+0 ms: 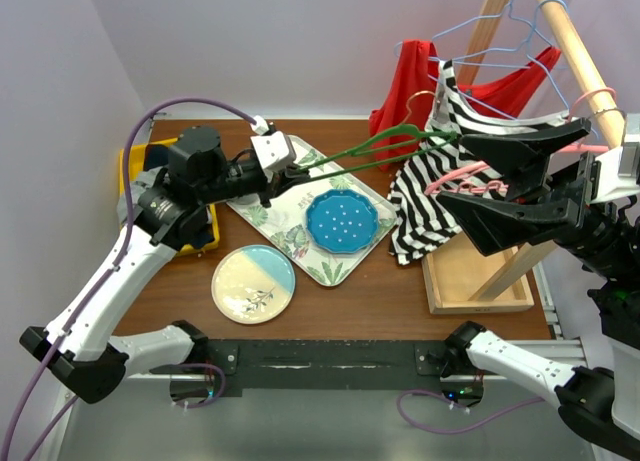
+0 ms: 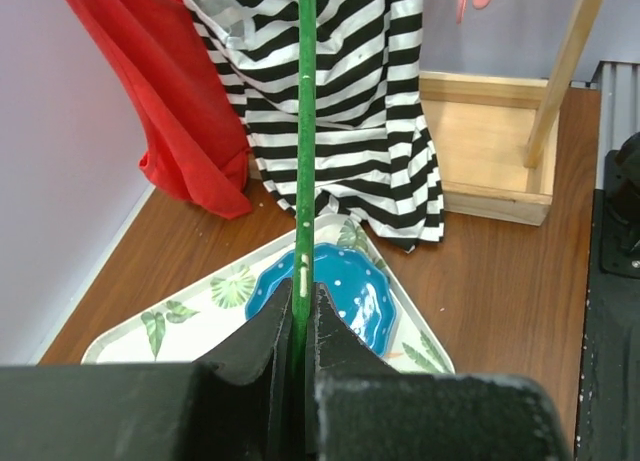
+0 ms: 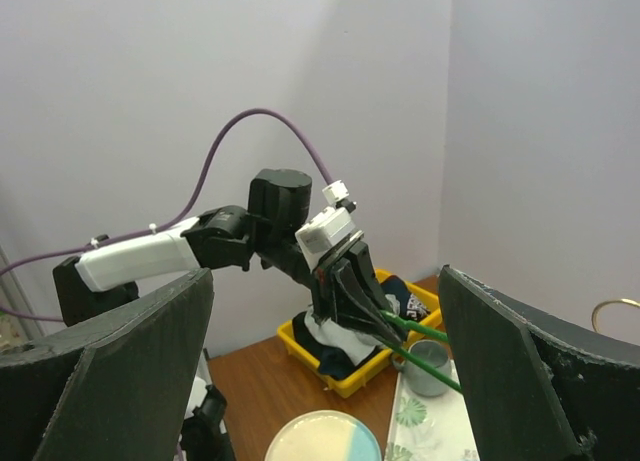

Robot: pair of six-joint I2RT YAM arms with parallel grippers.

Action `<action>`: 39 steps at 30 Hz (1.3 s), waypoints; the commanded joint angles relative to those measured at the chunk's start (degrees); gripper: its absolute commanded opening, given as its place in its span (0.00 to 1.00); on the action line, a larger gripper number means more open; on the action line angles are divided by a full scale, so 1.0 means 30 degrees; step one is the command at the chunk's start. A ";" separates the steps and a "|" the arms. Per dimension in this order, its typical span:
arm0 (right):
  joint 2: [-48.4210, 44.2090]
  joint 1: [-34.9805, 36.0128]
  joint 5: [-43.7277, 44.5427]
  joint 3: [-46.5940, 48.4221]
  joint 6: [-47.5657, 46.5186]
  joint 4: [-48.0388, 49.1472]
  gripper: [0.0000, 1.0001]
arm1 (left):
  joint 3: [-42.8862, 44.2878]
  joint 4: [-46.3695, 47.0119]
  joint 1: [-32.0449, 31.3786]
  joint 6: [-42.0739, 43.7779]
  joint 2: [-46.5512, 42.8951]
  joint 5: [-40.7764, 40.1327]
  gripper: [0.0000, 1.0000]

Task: Remove the tank top from the hanger
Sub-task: Place the hanger at the clothesline.

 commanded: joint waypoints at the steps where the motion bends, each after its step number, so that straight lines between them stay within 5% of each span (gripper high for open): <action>1: 0.0209 0.0085 0.0400 0.0214 0.0353 0.0640 0.99 | -0.0162 0.1336 -0.0092 -0.0271 -0.0108 0.1515 0.00; 17: 0.0824 0.0085 -0.0356 0.1034 0.0820 0.1191 0.98 | 0.2384 0.4496 -0.0209 -0.2699 0.3196 0.4681 0.00; 24: 0.1439 0.0085 -0.1007 0.2498 0.2199 0.2808 0.99 | 0.3786 0.7750 -0.1730 -0.4079 0.5367 0.3015 0.00; 39: 0.0737 0.0085 -0.1855 0.2060 0.3137 0.3745 0.97 | 1.2400 0.6902 -0.5744 -0.3171 1.2399 -0.0358 0.00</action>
